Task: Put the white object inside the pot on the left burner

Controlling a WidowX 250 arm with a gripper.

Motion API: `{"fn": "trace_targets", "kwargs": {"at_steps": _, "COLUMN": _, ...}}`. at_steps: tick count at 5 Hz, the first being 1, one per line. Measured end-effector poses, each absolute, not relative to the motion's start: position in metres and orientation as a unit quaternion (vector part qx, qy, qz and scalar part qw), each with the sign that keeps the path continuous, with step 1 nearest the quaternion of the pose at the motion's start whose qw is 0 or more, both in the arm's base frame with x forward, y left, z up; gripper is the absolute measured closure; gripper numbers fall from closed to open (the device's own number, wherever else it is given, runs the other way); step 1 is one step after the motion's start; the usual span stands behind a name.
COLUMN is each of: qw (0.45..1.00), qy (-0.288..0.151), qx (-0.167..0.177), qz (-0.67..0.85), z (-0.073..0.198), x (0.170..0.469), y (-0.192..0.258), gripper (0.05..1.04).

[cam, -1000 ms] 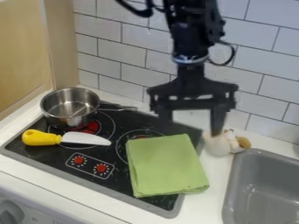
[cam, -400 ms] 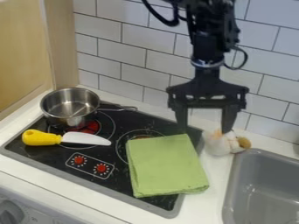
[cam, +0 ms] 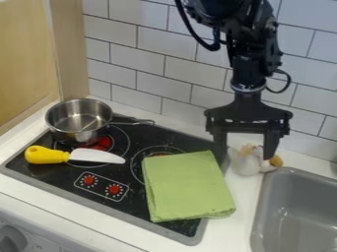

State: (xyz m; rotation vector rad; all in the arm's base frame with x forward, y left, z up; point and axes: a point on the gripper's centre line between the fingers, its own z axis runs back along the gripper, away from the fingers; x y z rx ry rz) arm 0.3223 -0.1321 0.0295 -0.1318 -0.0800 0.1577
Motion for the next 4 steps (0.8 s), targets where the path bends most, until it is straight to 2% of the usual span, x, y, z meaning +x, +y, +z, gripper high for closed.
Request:
{"fn": "trace_targets", "kwargs": {"at_steps": 1, "qw": 0.994, "qy": -0.057, "qx": -0.081, "qz": 0.04, "z": 0.0213, "x": 0.3452, "y": -0.1425, "gripper": 0.085}}
{"fn": "trace_targets", "kwargs": {"at_steps": 2, "qw": 0.994, "qy": -0.07, "qx": -0.084, "qz": 0.029, "z": 0.0195, "x": 0.3483, "y": -0.144, "gripper": 0.085}}
{"fn": "trace_targets", "kwargs": {"at_steps": 3, "qw": 0.993, "qy": -0.078, "qx": -0.085, "qz": 0.023, "z": 0.0162, "x": 0.3479, "y": -0.144, "gripper": 0.125}}
{"fn": "trace_targets", "kwargs": {"at_steps": 4, "qw": 0.995, "qy": -0.071, "qx": -0.07, "qz": 0.019, "z": 0.0149, "x": 0.3426, "y": -0.1468, "gripper": 0.402}}
